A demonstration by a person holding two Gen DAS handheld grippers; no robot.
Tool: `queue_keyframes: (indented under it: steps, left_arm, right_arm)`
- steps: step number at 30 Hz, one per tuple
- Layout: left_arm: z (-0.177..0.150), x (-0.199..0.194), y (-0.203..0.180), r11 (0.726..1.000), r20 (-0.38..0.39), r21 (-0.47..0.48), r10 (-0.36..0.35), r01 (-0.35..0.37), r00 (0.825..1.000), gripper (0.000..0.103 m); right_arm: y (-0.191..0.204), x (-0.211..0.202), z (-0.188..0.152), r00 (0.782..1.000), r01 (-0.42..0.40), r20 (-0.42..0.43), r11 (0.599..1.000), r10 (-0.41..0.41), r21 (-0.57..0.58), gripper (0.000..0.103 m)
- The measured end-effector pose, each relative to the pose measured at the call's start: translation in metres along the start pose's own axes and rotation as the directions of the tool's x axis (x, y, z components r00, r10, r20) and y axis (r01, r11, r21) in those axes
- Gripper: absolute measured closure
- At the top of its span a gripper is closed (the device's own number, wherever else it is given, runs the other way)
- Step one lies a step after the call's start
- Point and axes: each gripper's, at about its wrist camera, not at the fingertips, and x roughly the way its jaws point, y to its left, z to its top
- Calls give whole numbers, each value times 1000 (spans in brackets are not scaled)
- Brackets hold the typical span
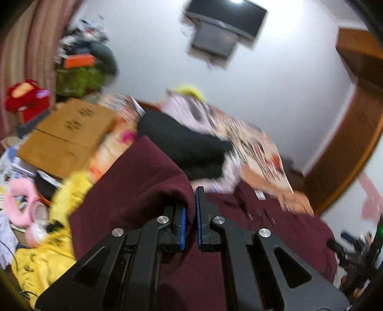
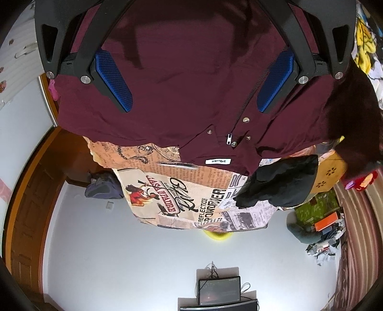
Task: Fold large clothes
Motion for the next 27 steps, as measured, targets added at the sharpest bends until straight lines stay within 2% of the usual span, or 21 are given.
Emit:
queue_keyframes:
  steps: [2,6,9,12,15,17,19,22,24,27]
  left_arm:
    - [-17,22,-22,999,-90,39,-16,20,996,97]
    - [-54,54,-52,992,-239,116,-15,43,971,97]
    - [-88,71,-70,987,-355,139,-23,78,935,96]
    - [-112,80,-75,986,-426,146,-10,80,904,92]
    - [-118,68,-80,979,-410,189,14,70,912,85]
    - [-116,58,-82,976,-412,199,-3,93,911,75]
    - [-108,43,-82,972,-406,198,-39,129,913,56]
    - [-90,16,-75,975,-336,188,-50,119,941,52]
    - [-76,4,-67,980,-299,165,-61,115,952,51]
    - [-53,-22,-42,990,-207,108,-65,89,976,45]
  right_arm:
    - [-3,1,0,1000,-1,-1,1000,1,-5,0]
    - [-10,4,-3,1000,0,-5,1000,0,-11,0]
    - [-14,7,-5,1000,-2,-18,1000,2,-8,0]
    - [-15,10,-8,1000,-1,-29,1000,1,-6,0]
    - [-13,11,-8,999,-5,-36,1000,4,-15,0]
    - [-11,10,-7,999,-4,-34,1000,3,-31,0]
    - [-6,9,-5,1000,-6,-28,999,4,-53,0]
    - [6,8,1,1000,-13,-10,996,12,-93,0]
    - [15,7,6,1000,-20,3,993,20,-115,0]
    - [31,7,12,999,-41,19,988,44,-147,0]
